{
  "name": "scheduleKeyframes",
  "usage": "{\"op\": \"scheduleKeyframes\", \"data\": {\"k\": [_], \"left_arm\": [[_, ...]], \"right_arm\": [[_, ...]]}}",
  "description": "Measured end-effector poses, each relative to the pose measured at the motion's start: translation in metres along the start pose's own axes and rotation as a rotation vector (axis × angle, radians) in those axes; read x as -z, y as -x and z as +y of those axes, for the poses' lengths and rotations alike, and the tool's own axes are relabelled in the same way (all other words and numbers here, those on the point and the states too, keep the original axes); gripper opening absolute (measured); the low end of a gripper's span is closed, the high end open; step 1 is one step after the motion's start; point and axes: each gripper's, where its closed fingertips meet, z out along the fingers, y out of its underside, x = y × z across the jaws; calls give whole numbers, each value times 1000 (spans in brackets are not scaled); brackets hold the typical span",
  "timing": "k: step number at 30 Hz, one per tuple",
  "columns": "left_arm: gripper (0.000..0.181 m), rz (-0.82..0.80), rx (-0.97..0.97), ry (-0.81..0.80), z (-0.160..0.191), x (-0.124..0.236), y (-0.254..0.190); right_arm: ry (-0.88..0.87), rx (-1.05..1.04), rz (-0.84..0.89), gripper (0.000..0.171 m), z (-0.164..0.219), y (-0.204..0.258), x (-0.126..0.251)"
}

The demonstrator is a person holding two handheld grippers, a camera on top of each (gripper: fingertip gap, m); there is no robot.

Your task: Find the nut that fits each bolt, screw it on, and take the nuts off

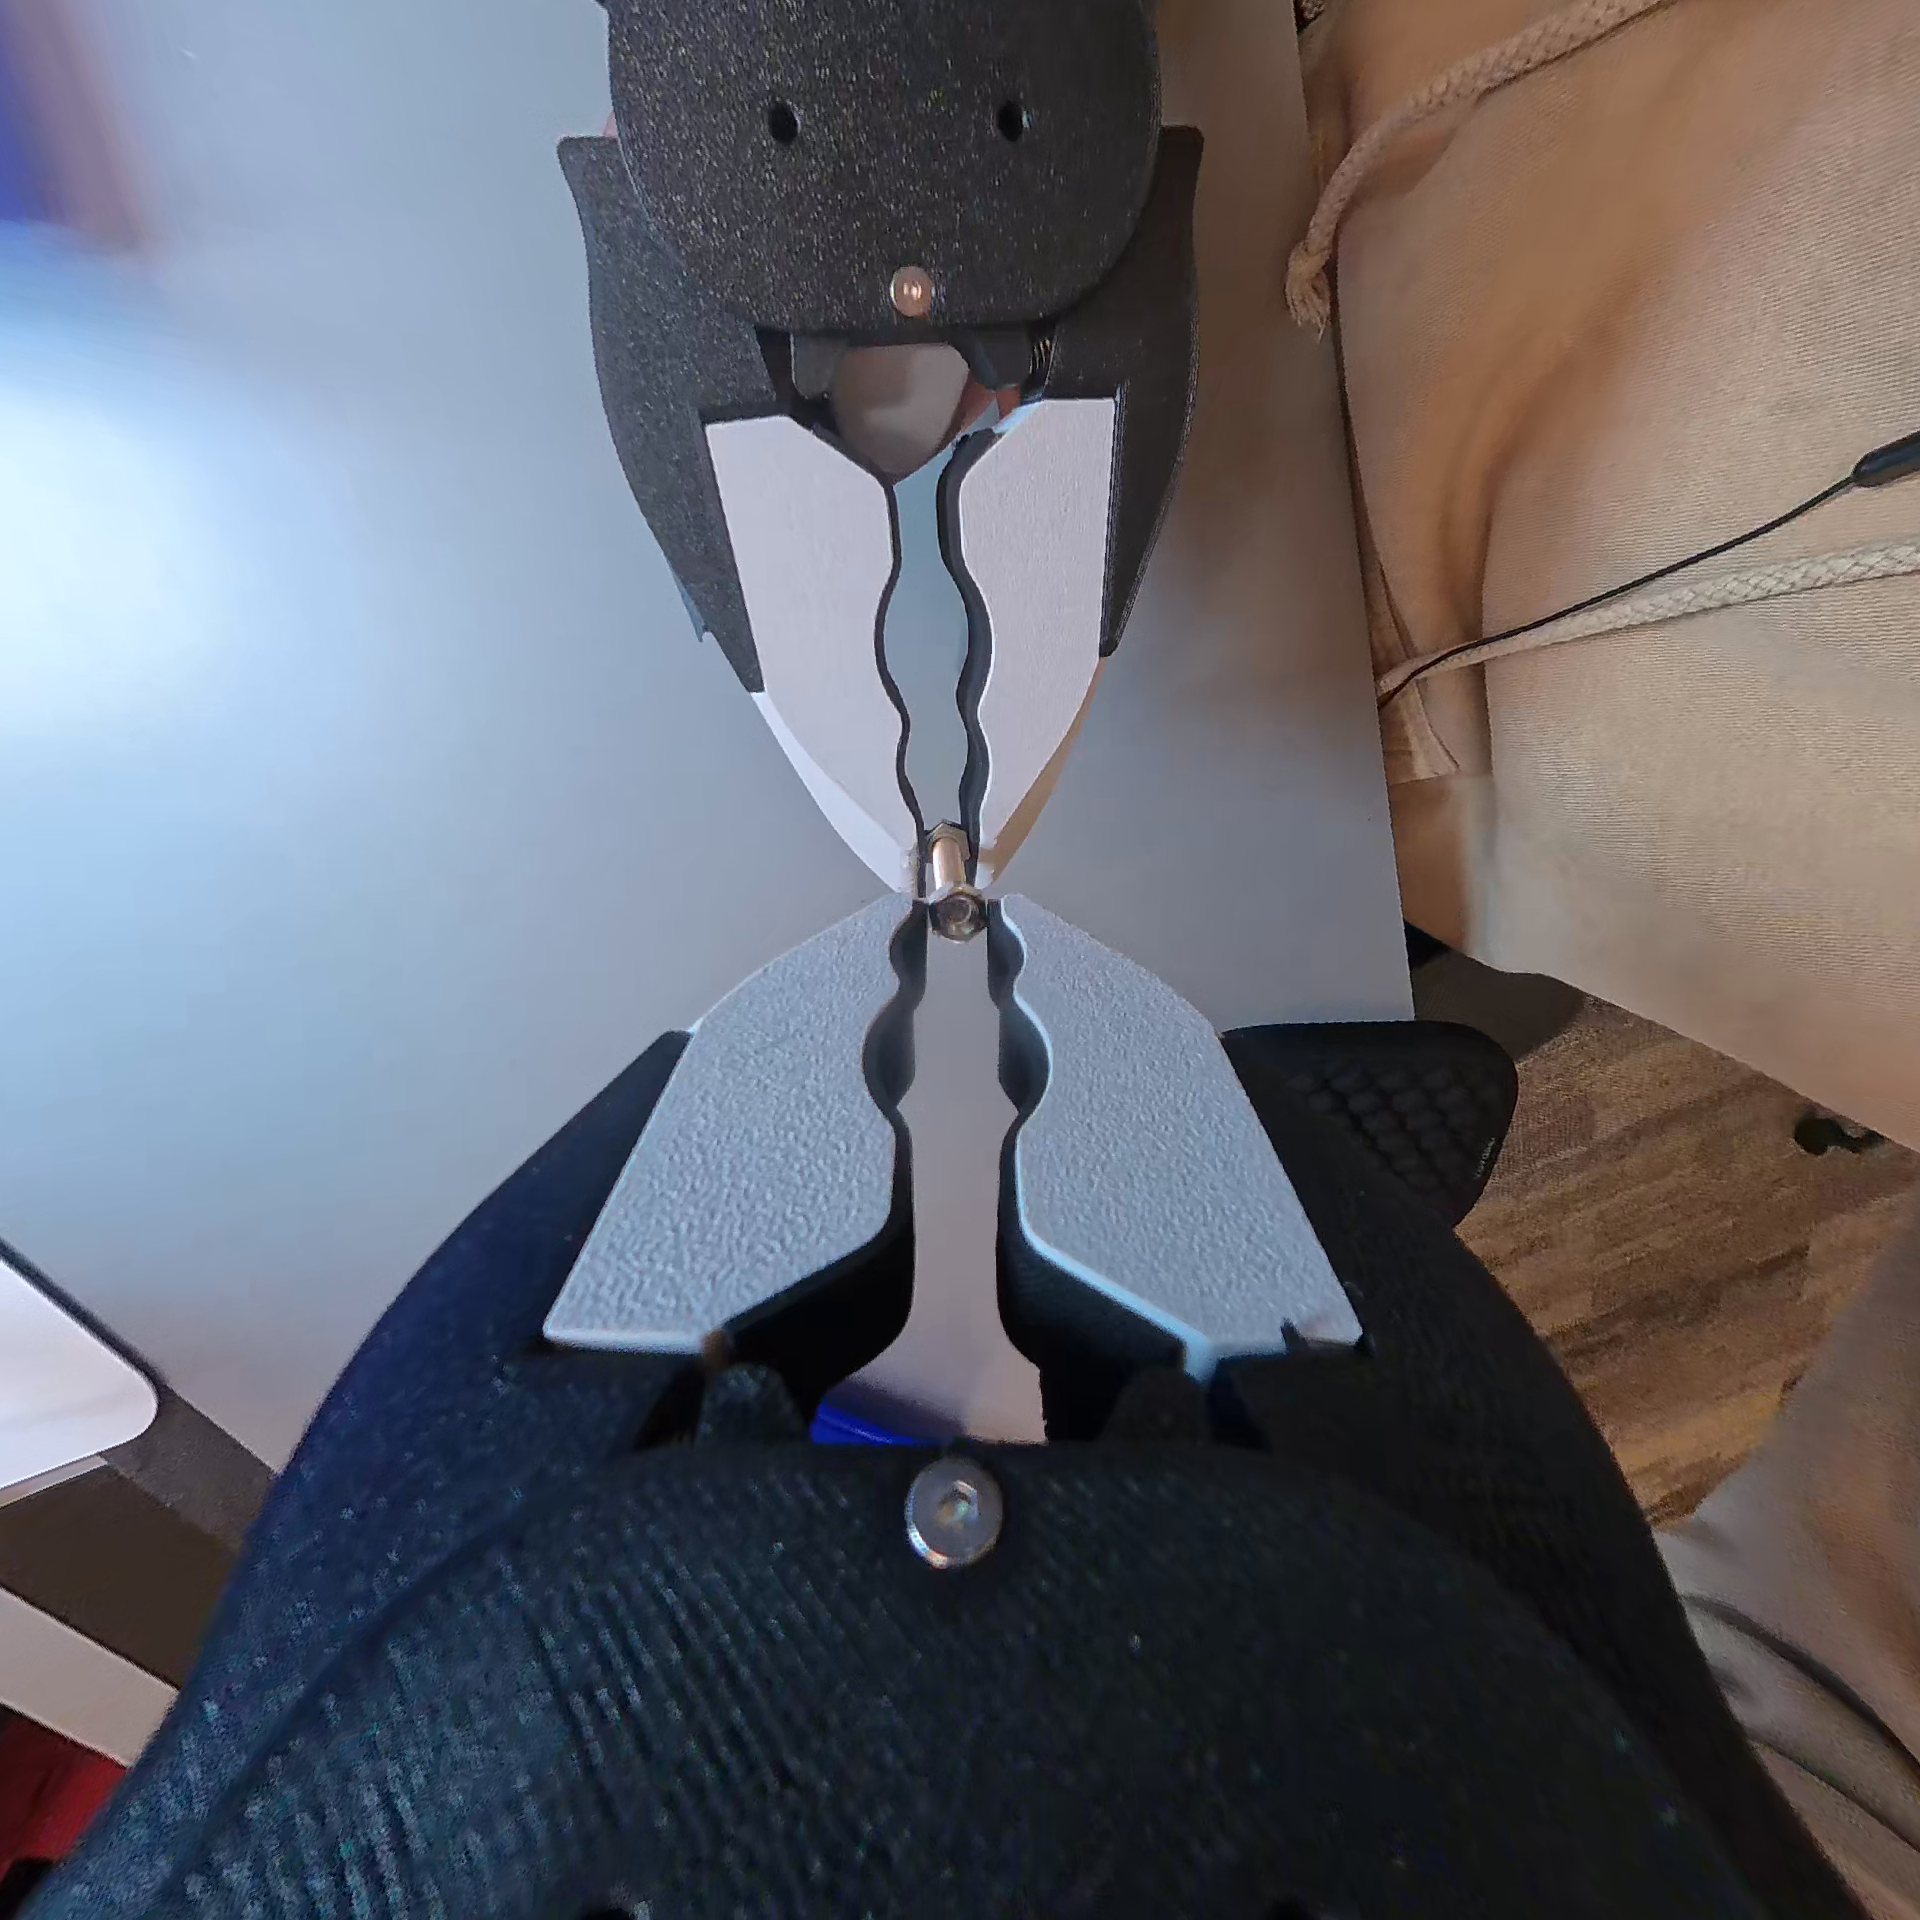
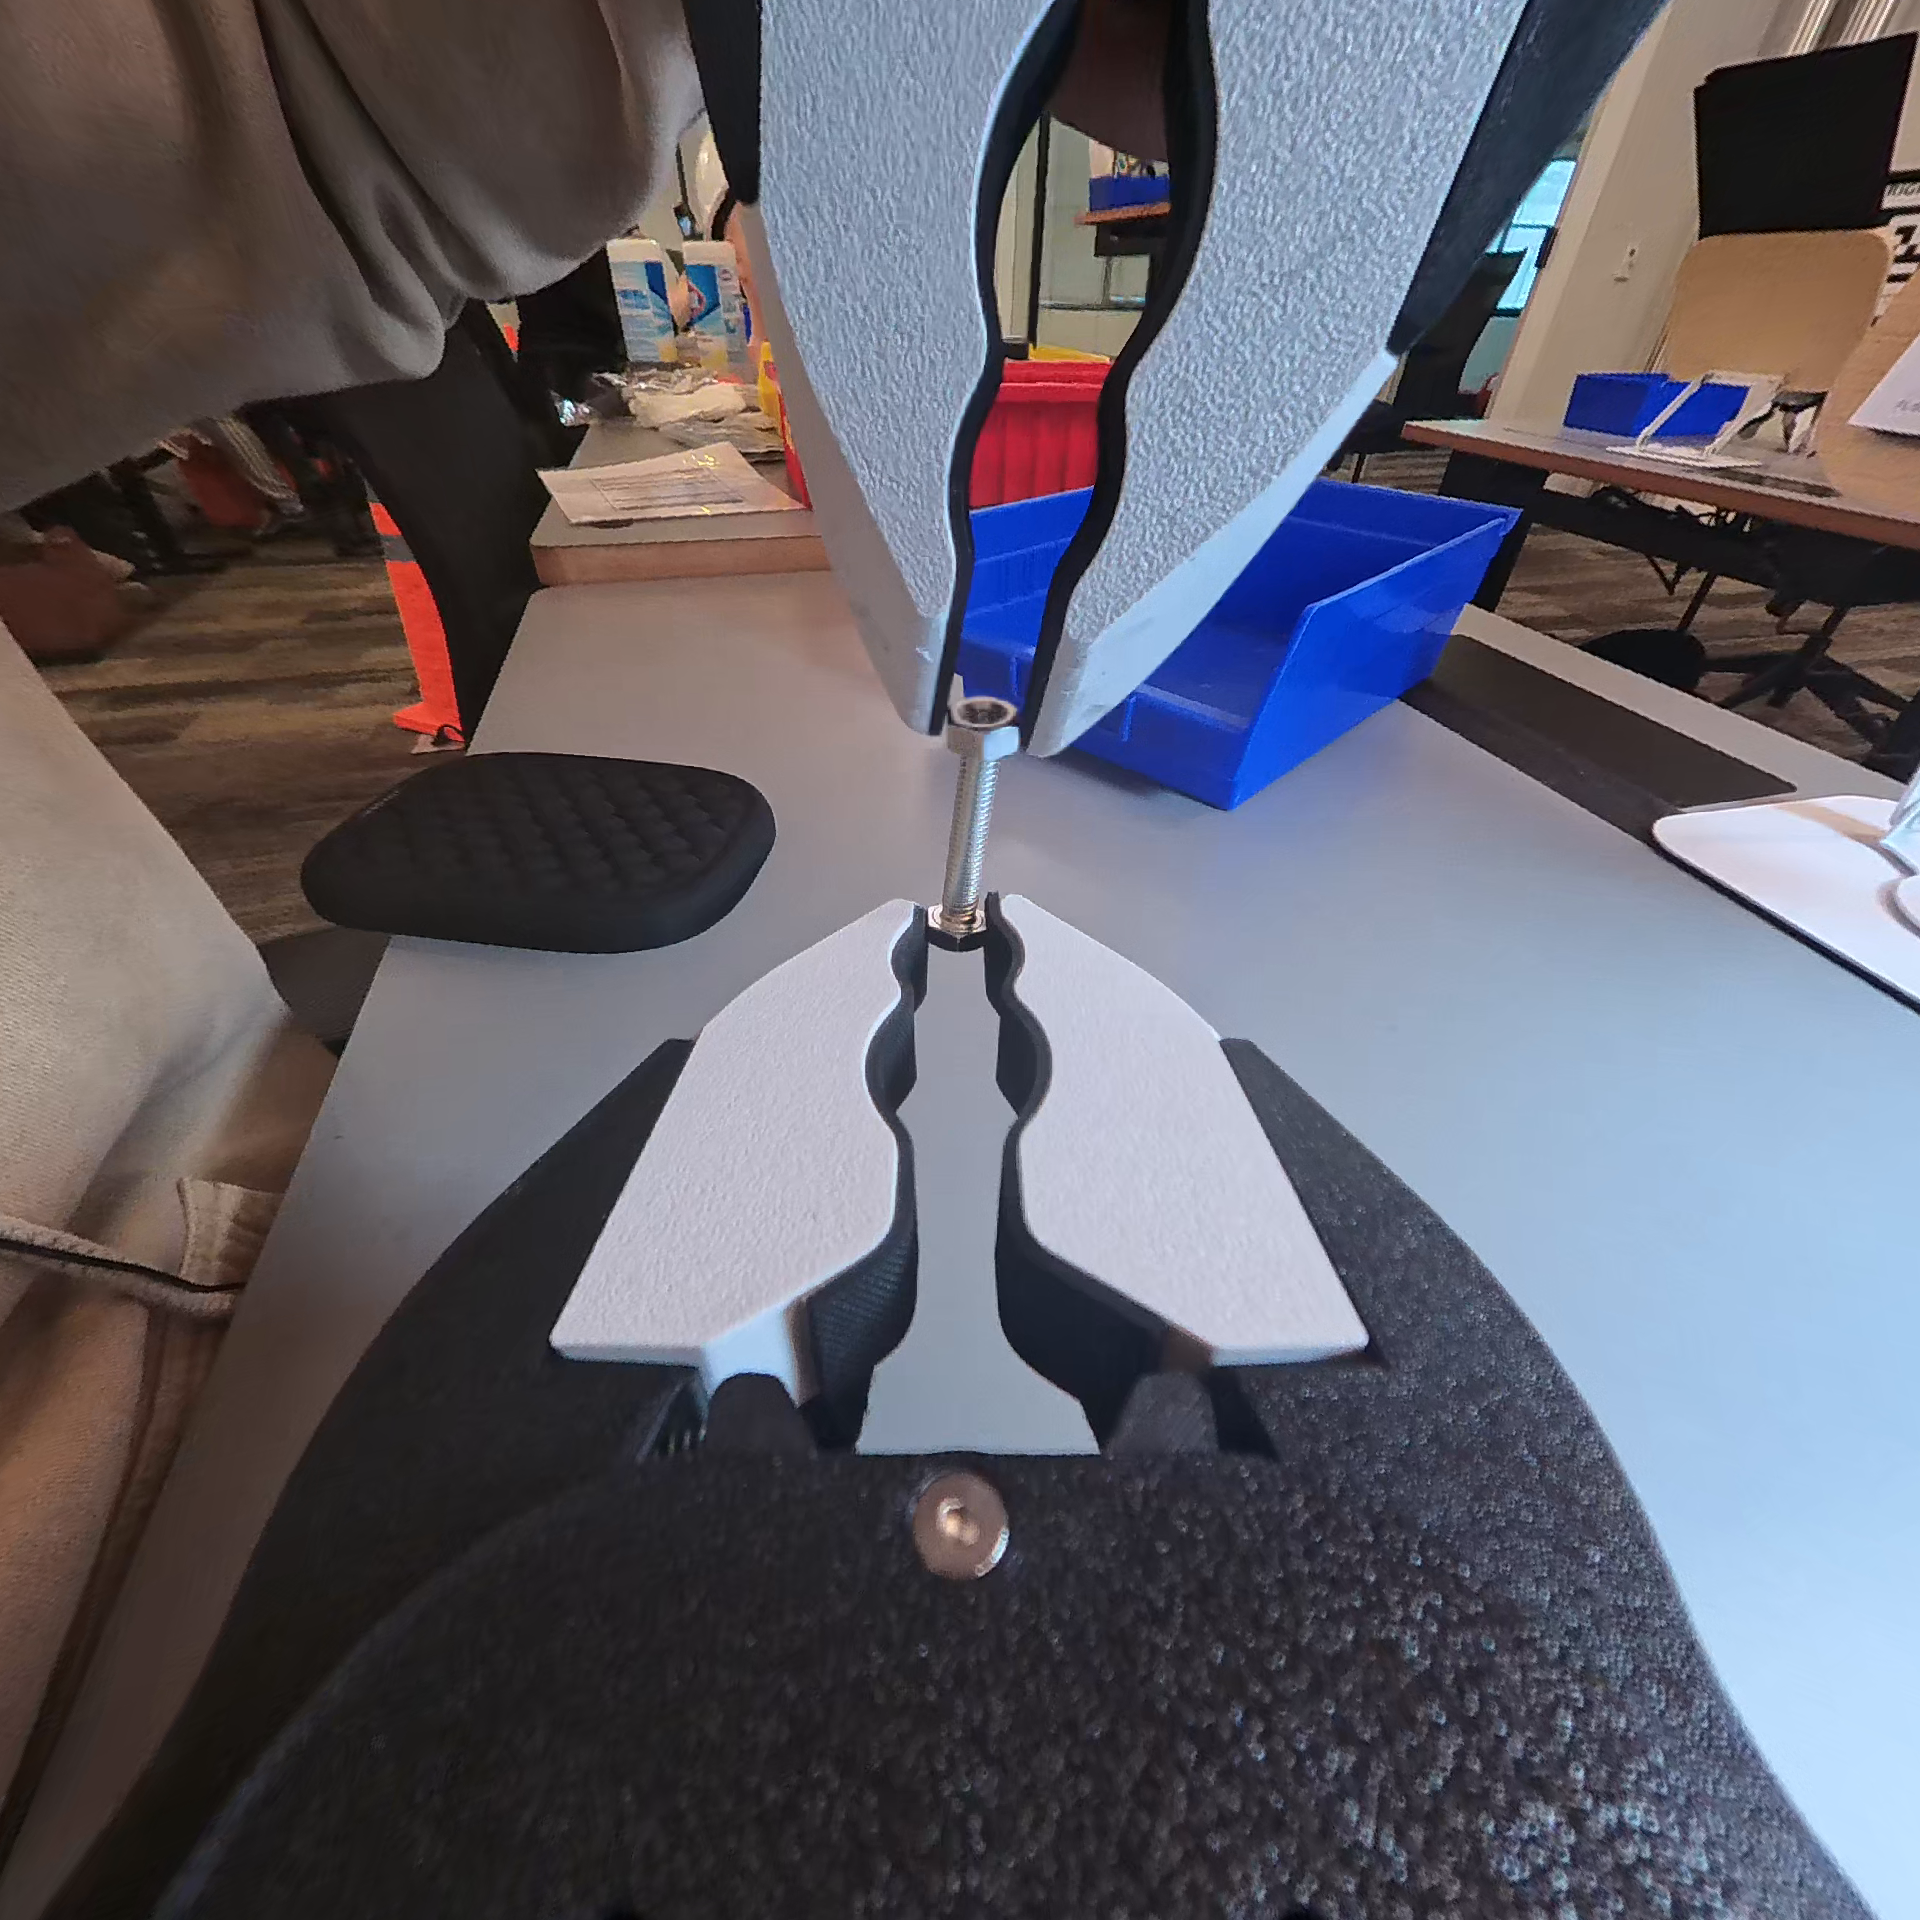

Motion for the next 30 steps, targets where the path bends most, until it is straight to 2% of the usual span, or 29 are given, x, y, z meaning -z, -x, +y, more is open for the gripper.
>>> {"op": "scheduleKeyframes", "data": {"k": [14,16,18,23,25,30], "left_arm": [[15,-4,9,-33,3,2,1],[17,-32,8,-75,2,8,3],[19,-90,7,-194,-5,18,6],[19,-380,57,-680,-18,52,20],[20,-482,105,-846,-16,56,23],[20,-561,258,-1139,-15,41,29]], "right_arm": [[1,-16,-12,10,2,1,-1],[-4,-24,-10,10,1,0,0],[-15,-30,-1,10,-1,-3,2],[-75,-37,60,10,-15,-20,16],[-102,-46,80,10,-21,-27,20],[-128,-40,126,10,-25,-38,24]]}}
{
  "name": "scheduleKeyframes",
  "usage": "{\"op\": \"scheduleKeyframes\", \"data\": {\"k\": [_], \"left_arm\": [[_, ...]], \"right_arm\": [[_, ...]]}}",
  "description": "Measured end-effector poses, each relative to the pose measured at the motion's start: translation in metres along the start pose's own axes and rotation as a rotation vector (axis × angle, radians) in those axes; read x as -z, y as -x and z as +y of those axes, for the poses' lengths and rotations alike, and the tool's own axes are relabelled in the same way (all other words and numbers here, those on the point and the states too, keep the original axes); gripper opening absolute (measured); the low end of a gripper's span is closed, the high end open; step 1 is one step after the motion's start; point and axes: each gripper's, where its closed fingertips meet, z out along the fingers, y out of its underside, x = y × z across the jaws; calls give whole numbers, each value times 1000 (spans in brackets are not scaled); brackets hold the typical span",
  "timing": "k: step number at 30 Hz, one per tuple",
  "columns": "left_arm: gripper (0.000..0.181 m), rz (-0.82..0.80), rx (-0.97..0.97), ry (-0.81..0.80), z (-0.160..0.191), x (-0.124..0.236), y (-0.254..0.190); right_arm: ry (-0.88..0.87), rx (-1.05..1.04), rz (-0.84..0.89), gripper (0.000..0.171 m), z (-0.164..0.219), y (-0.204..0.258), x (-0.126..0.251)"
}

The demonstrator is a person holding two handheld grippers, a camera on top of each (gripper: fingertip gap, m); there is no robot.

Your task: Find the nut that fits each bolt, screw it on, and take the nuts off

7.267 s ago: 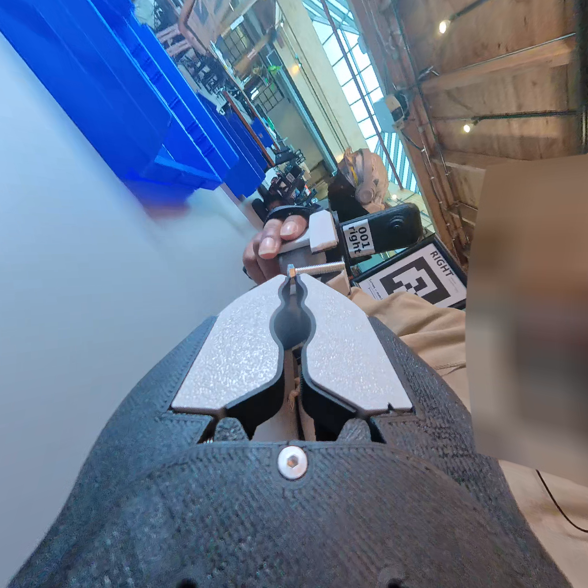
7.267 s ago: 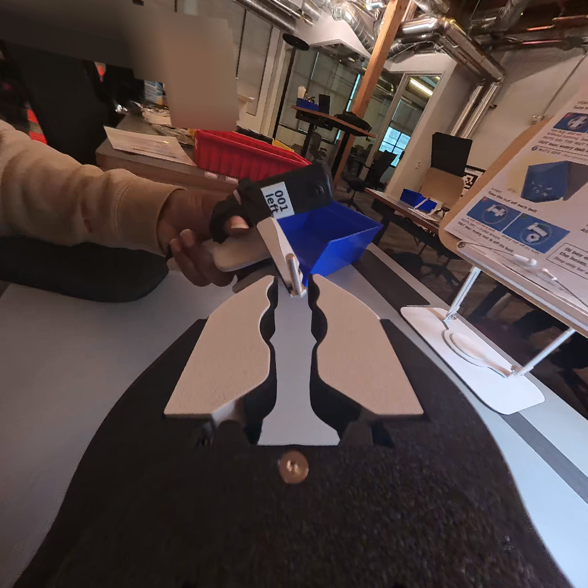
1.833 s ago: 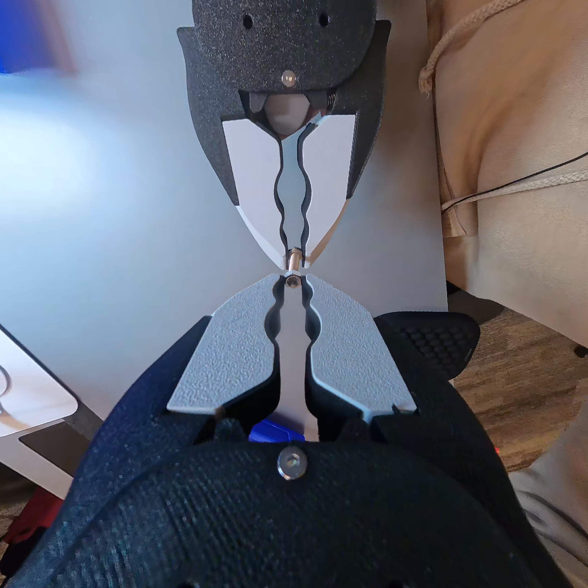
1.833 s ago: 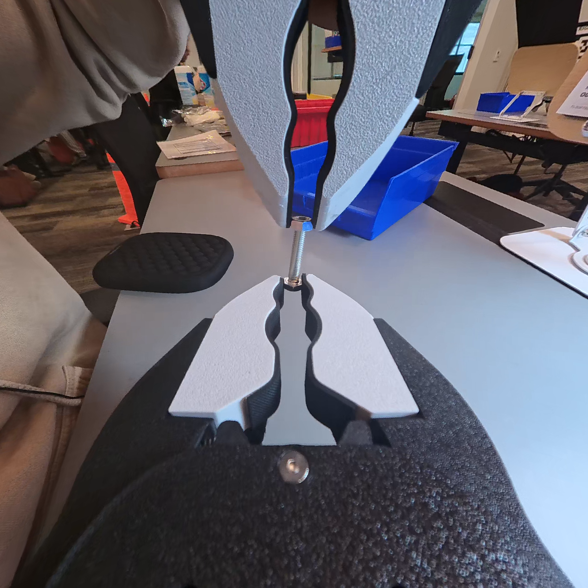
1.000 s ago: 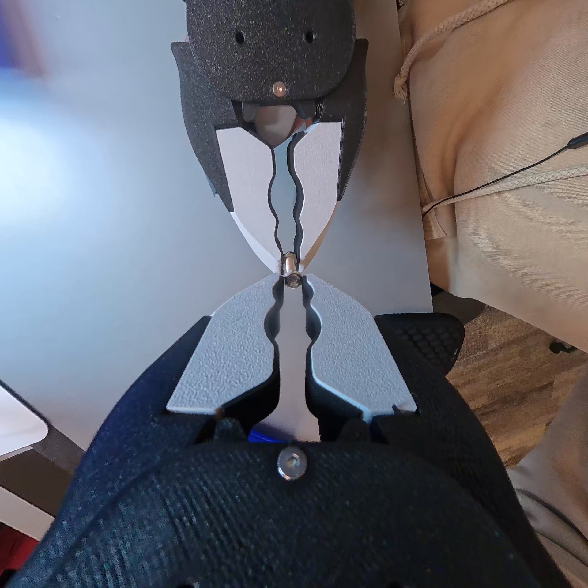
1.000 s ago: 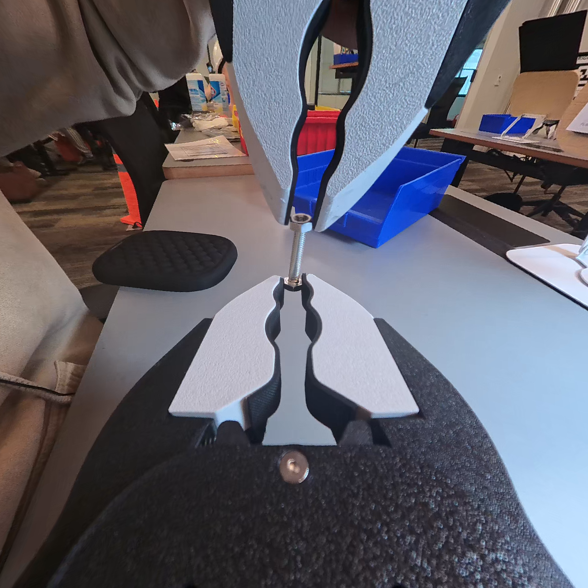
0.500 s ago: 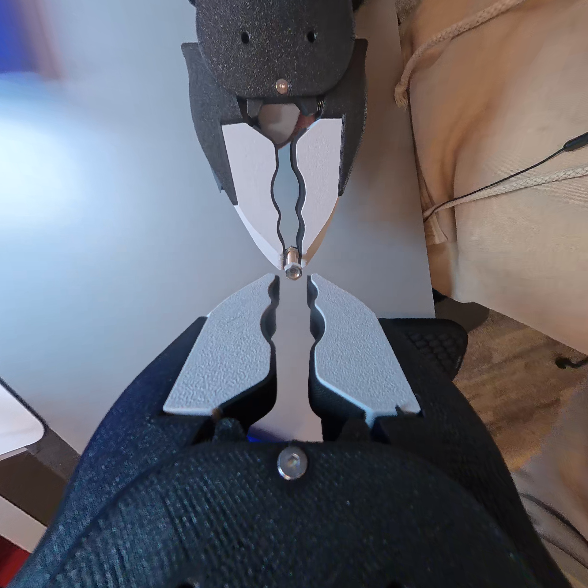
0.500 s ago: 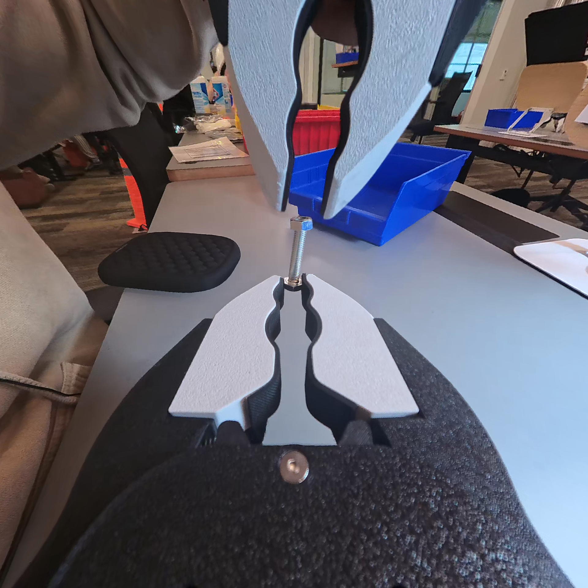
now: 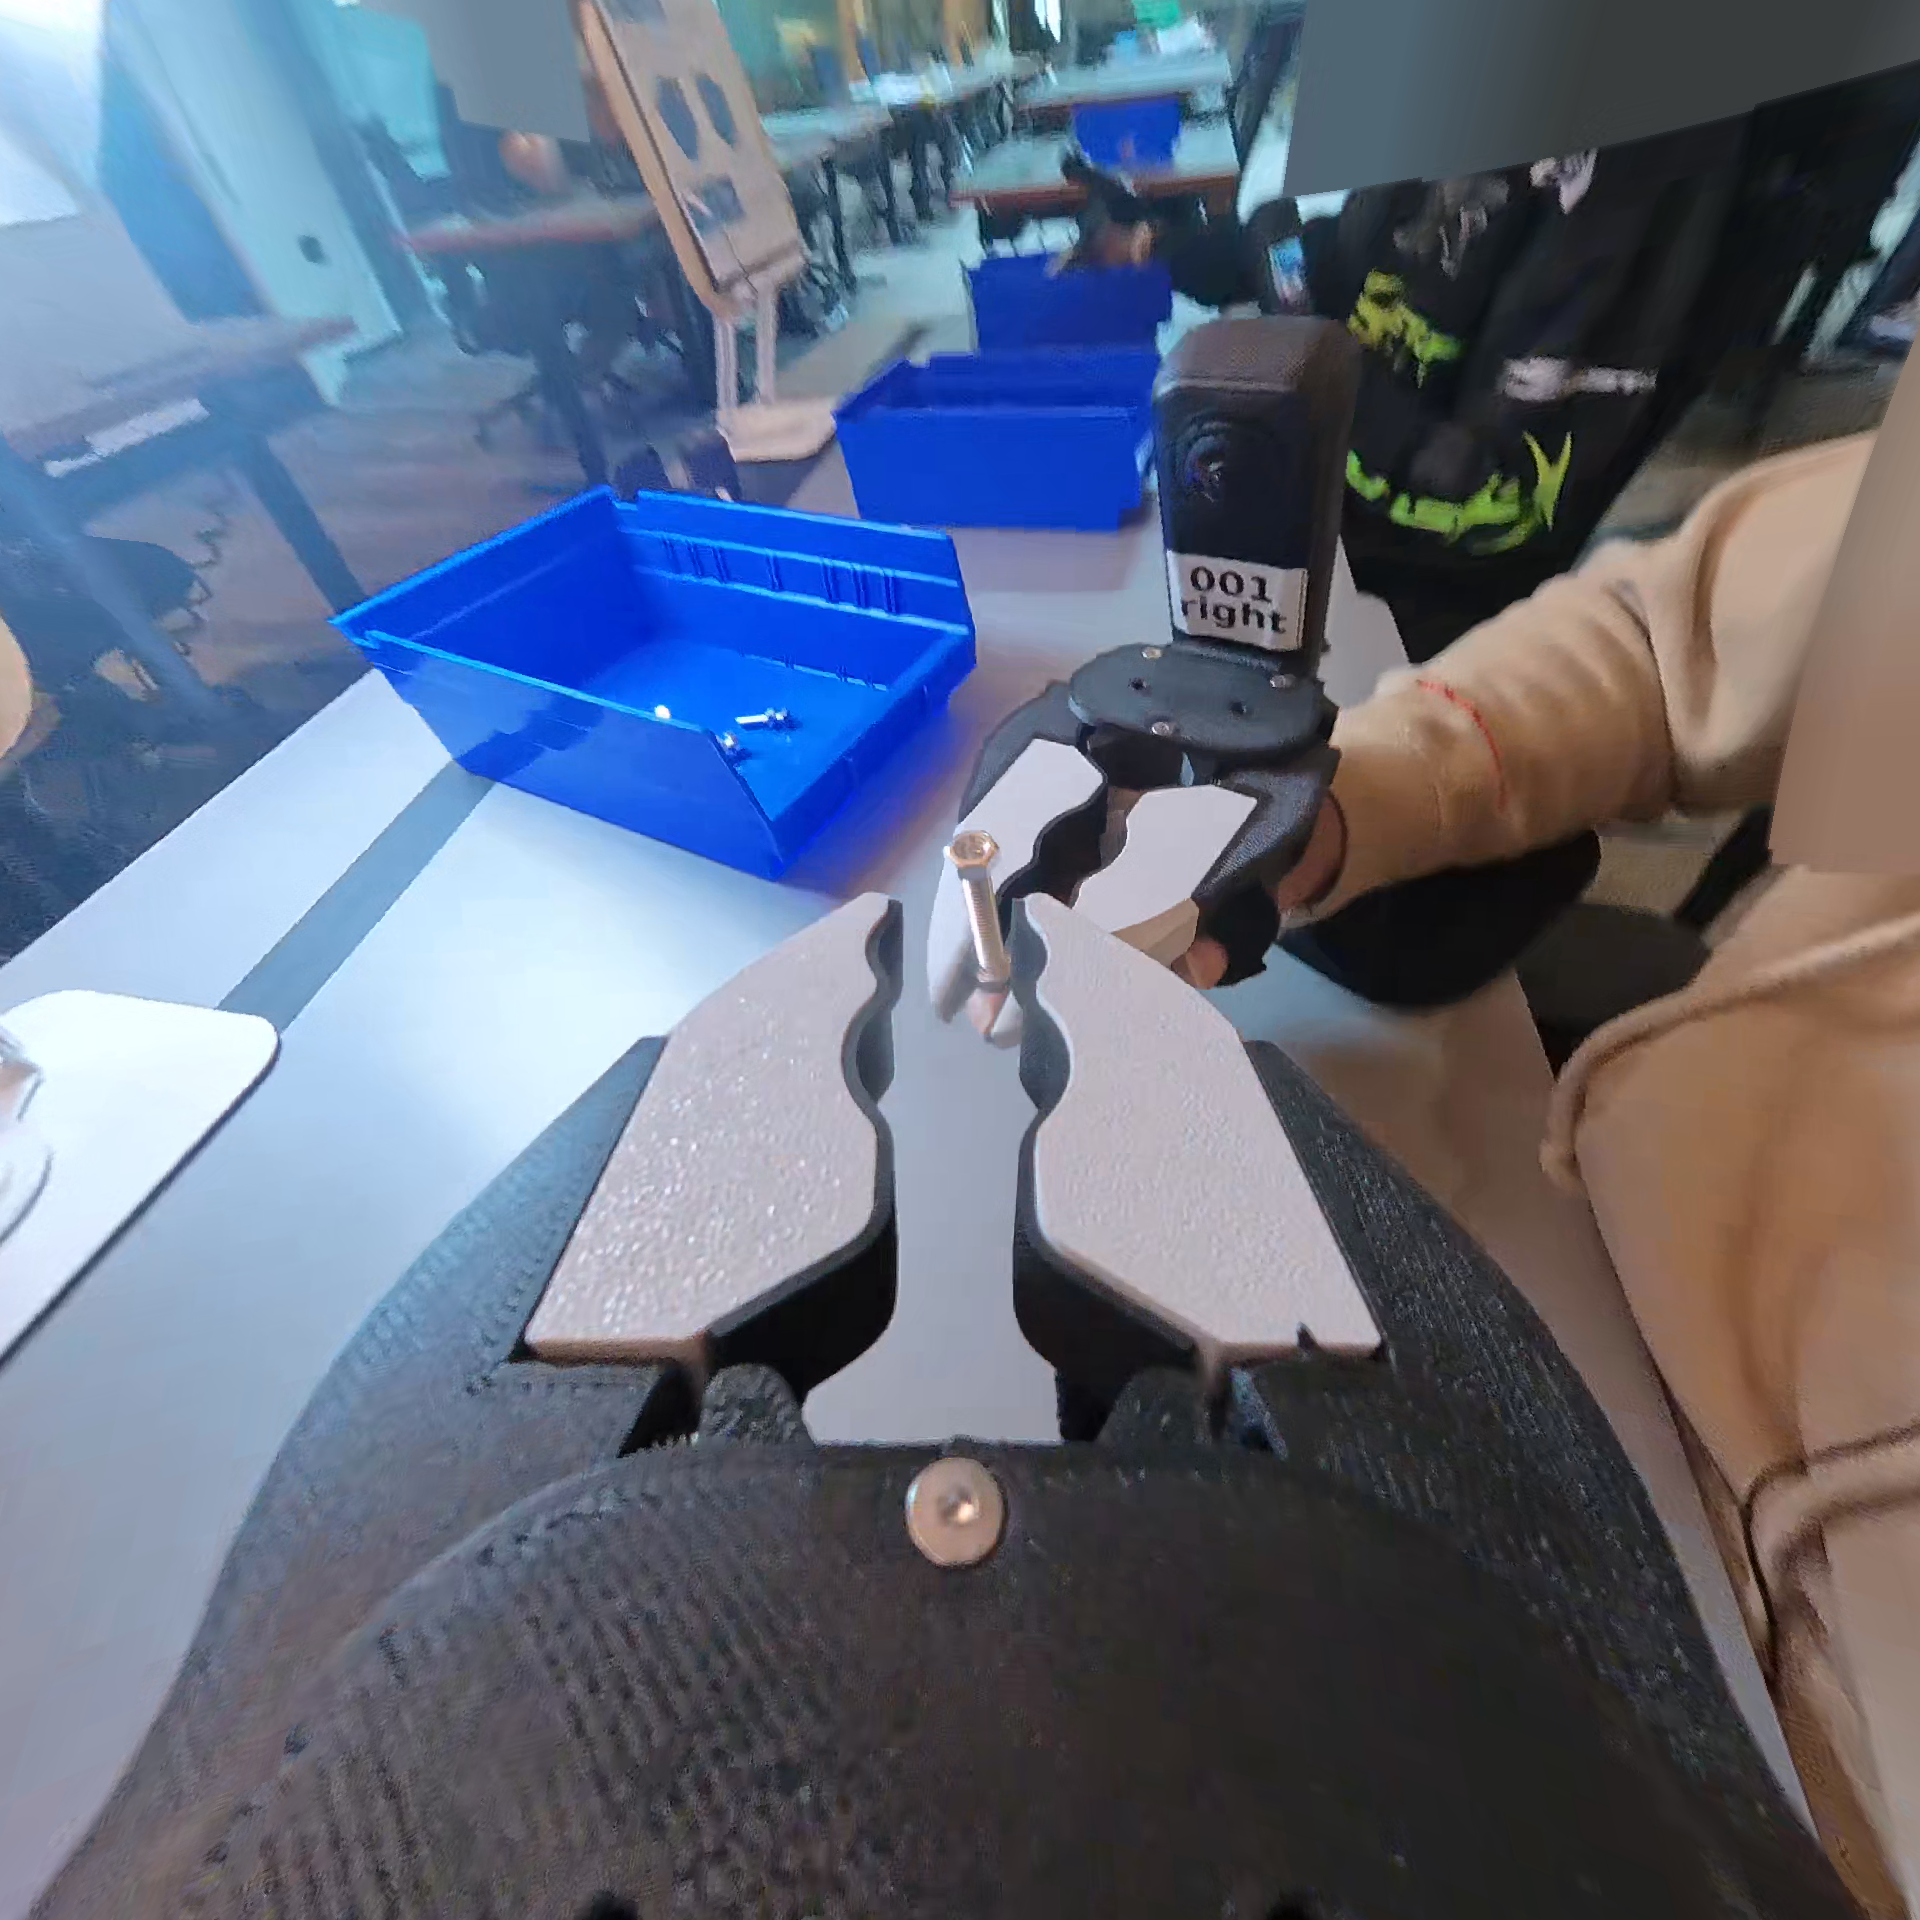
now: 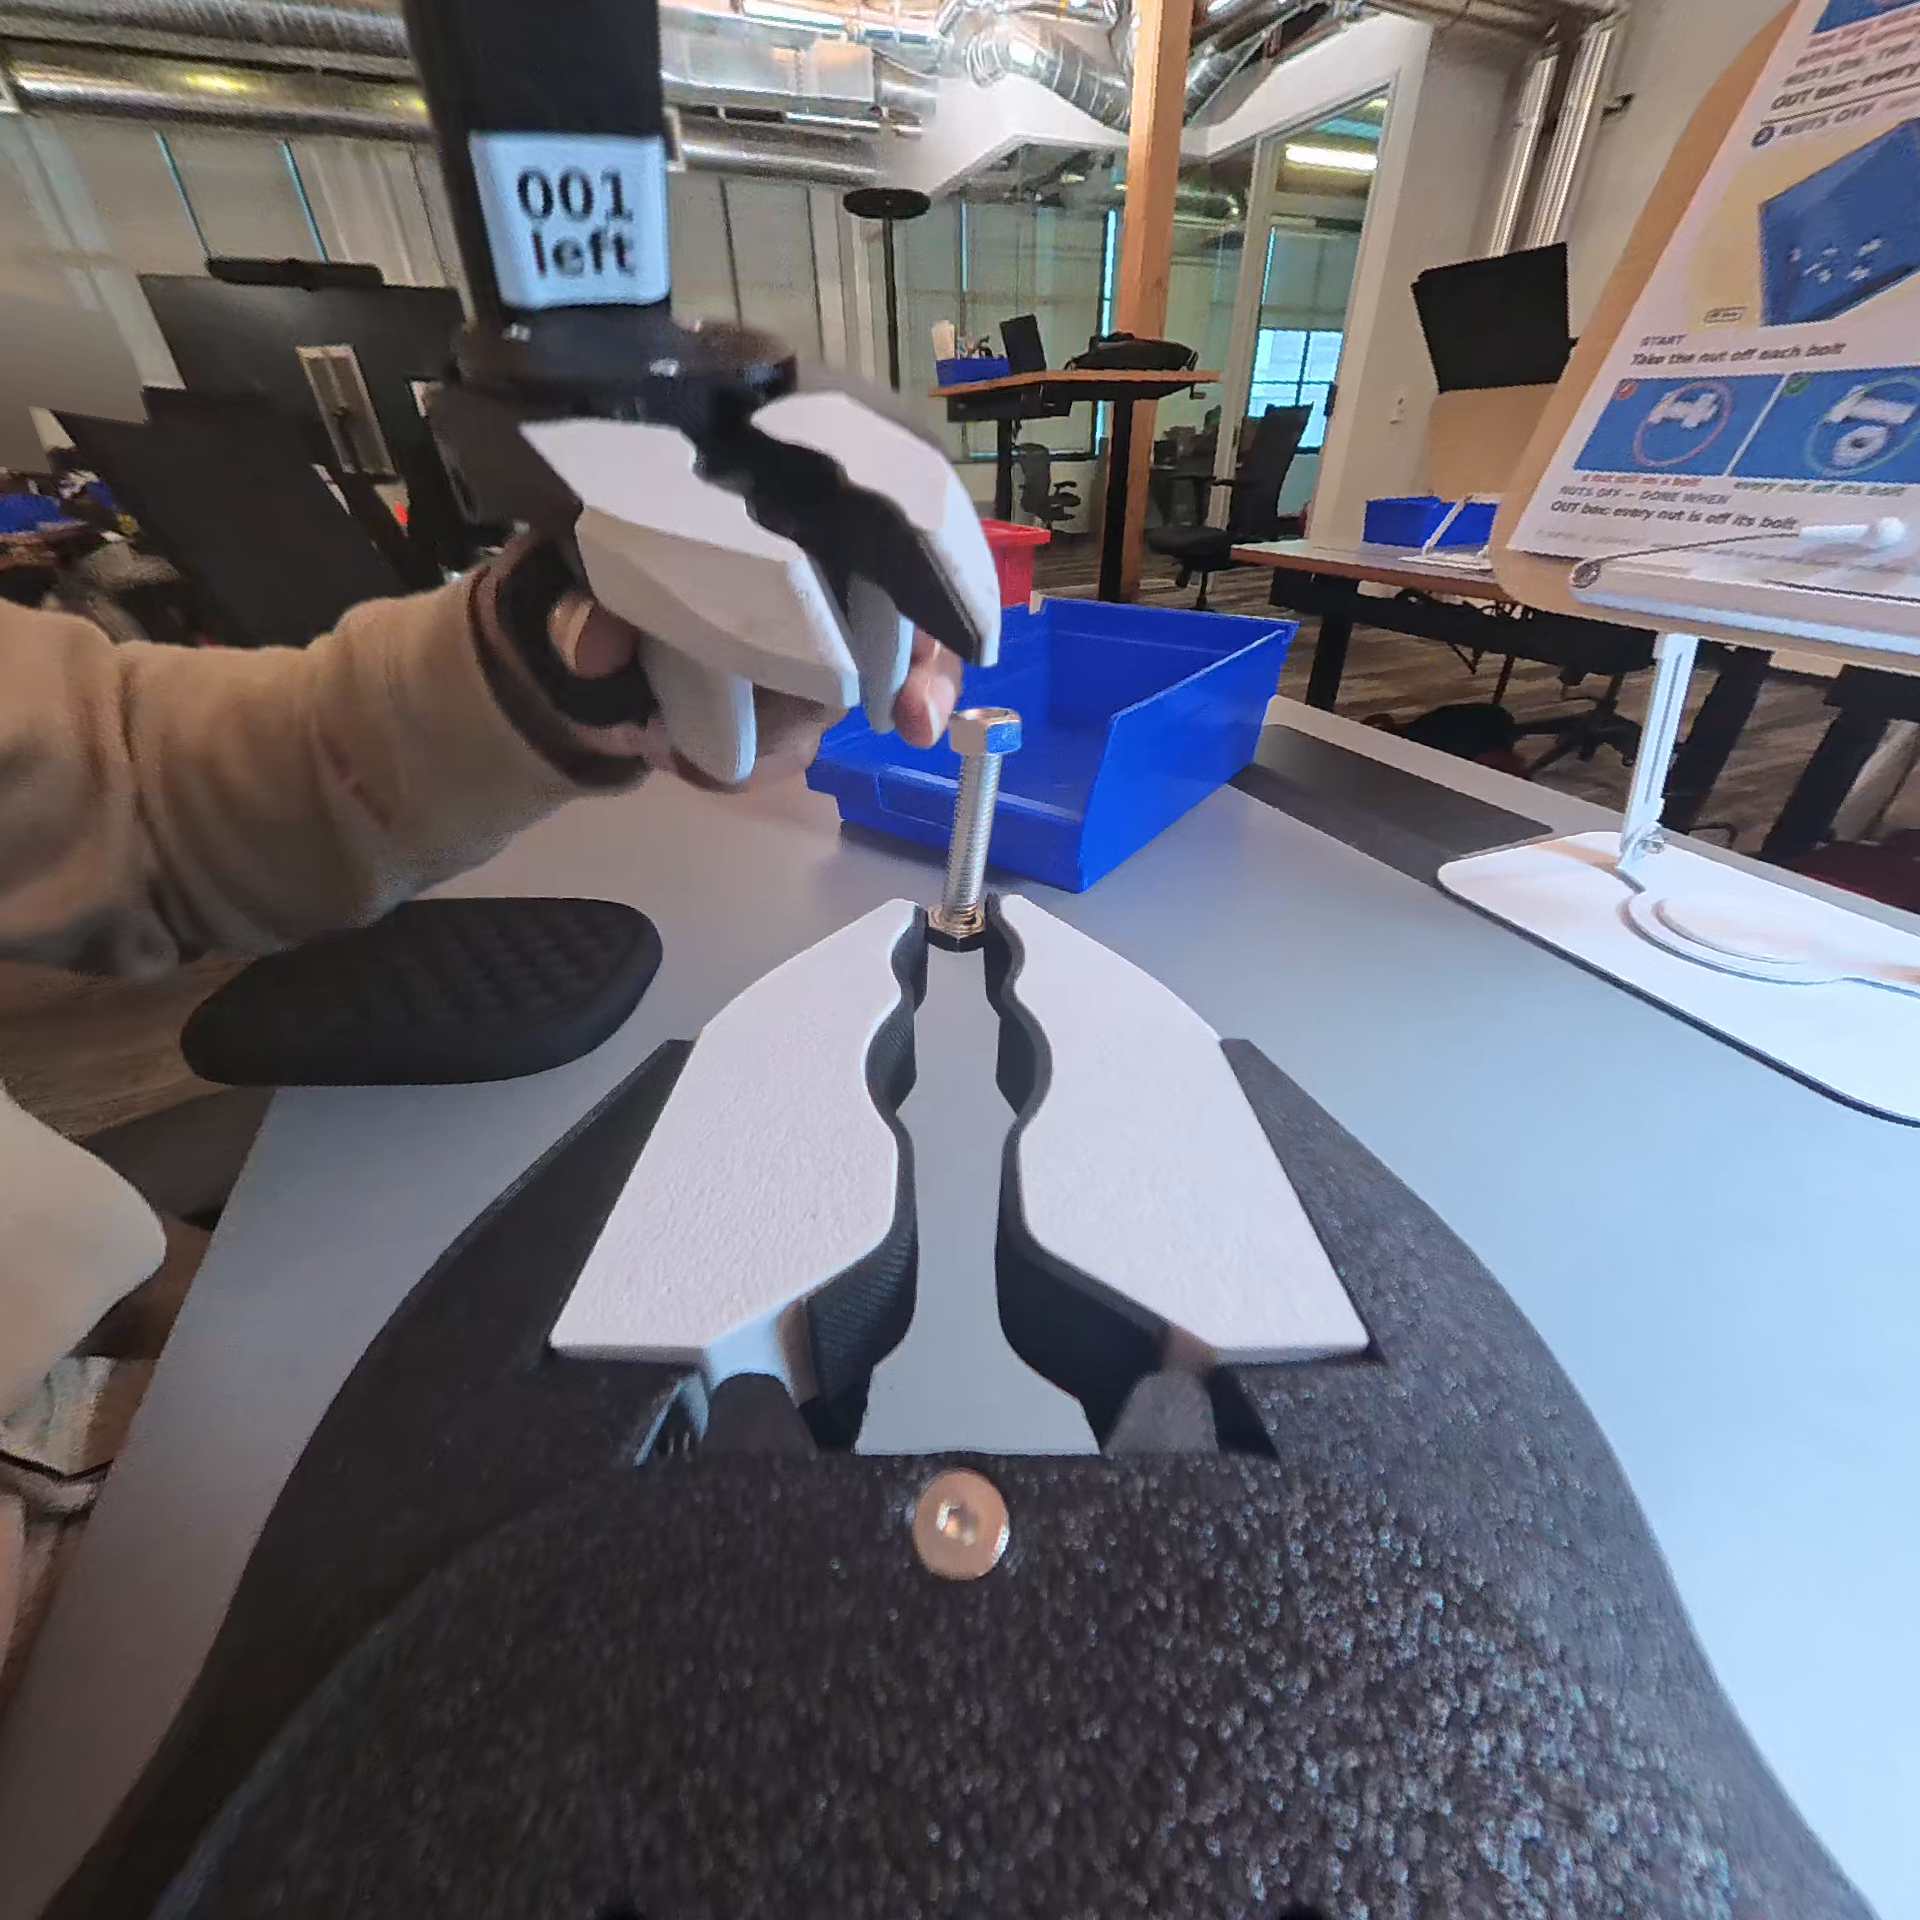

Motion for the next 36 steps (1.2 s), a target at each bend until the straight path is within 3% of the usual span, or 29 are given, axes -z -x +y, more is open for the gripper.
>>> {"op": "scheduleKeyframes", "data": {"k": [8,36], "left_arm": [[17,-40,30,-60,16,-16,1],[11,-9,25,-64,24,-13,-1]], "right_arm": [[34,-4,13,10,13,-4,-5],[94,73,12,10,26,-2,-10]]}}
